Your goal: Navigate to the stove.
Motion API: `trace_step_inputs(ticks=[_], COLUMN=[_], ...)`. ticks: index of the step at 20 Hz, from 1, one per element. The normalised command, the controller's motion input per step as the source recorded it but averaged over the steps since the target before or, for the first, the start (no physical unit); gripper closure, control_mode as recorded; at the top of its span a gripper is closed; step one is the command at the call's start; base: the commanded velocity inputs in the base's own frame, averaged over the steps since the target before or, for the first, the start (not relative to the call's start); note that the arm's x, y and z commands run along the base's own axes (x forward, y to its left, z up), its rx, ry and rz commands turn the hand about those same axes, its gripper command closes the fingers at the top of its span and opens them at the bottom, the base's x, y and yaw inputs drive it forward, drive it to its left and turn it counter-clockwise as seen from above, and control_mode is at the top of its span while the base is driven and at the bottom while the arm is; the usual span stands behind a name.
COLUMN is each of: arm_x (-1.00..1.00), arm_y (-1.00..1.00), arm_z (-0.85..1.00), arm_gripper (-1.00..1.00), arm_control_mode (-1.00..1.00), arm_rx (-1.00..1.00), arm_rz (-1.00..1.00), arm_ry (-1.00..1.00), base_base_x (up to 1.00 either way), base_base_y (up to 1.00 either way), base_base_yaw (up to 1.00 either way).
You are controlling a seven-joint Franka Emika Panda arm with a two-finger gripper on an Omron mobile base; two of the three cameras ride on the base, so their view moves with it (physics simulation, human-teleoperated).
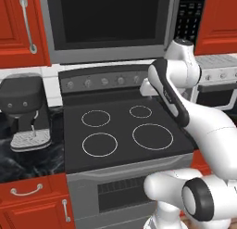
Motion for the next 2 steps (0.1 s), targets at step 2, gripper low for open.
trace_step_inputs(ticks=[2], arm_x=[0.0], arm_y=[0.0], arm_z=[0.0], arm_gripper=[-1.0], arm_control_mode=[1.0], arm_rx=[0.0], arm_rz=[0.0], arm_ry=[0.0], base_base_x=[0.25], base_base_y=[0.13], base_base_yaw=[0.0])
